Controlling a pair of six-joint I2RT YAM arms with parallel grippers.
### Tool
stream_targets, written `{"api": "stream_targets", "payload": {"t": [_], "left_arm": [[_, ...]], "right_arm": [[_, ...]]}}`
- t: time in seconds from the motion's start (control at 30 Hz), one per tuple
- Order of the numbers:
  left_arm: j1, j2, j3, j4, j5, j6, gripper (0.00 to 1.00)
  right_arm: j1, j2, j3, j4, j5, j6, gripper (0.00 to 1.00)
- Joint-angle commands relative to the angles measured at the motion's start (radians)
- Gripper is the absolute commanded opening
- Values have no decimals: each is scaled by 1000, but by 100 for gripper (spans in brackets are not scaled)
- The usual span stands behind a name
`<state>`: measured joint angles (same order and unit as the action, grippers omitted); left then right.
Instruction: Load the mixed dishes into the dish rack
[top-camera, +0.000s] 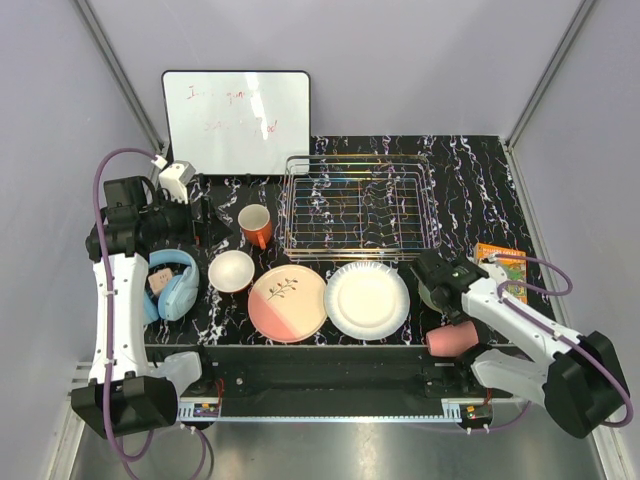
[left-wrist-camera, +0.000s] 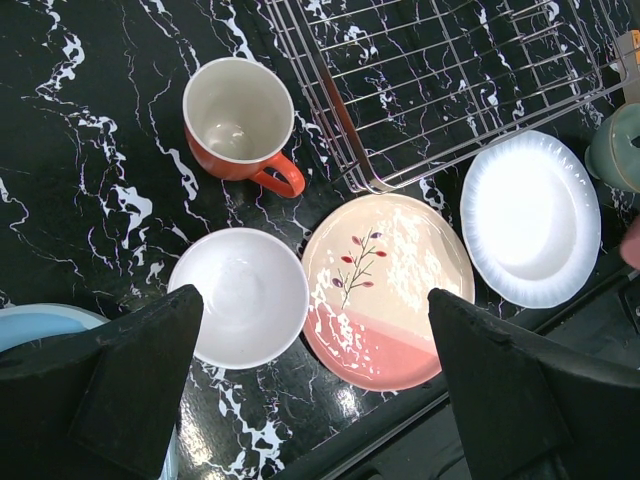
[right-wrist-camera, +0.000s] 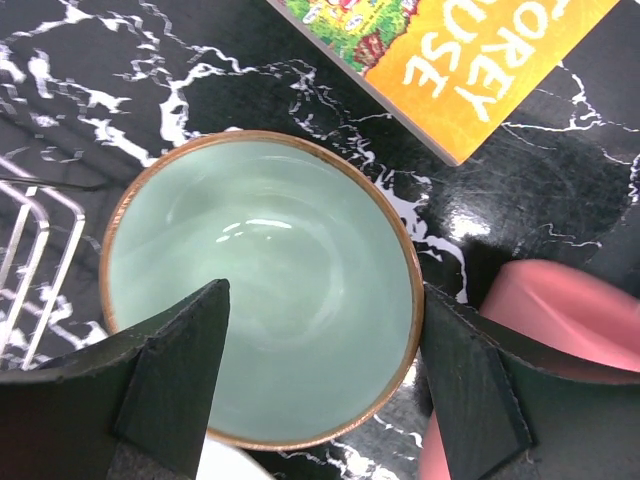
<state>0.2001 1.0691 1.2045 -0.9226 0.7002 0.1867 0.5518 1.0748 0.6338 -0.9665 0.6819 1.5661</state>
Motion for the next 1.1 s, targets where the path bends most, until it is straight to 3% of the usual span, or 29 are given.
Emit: {"api": "stream_targets", "payload": {"t": [0.0,0.13,0.27,0.4,0.6,0.73,1.07], "left_arm": [[10,-15,33,34,13,14,99],[15,-21,40,30,10,23,99],[18,-17,44,27,7,28,99],[22,-11,46,24,5,33,99],[24,6,38,24,2,40,99],[24,9,30,24,5,45,99],[25,25,15,34,10,48,99]], "right_arm": [[-7,45,24,-5,44,14,81],[-12,91,36,-5,41,14,78],[-13,117,41,2,47,14,67],[-16,131,46,3,41,12,39],[-15,116,41,3,28,-5,27],[-13,77,46,-4,18,-41,0],[-13,-96,200,-101,105,-228,0]]}}
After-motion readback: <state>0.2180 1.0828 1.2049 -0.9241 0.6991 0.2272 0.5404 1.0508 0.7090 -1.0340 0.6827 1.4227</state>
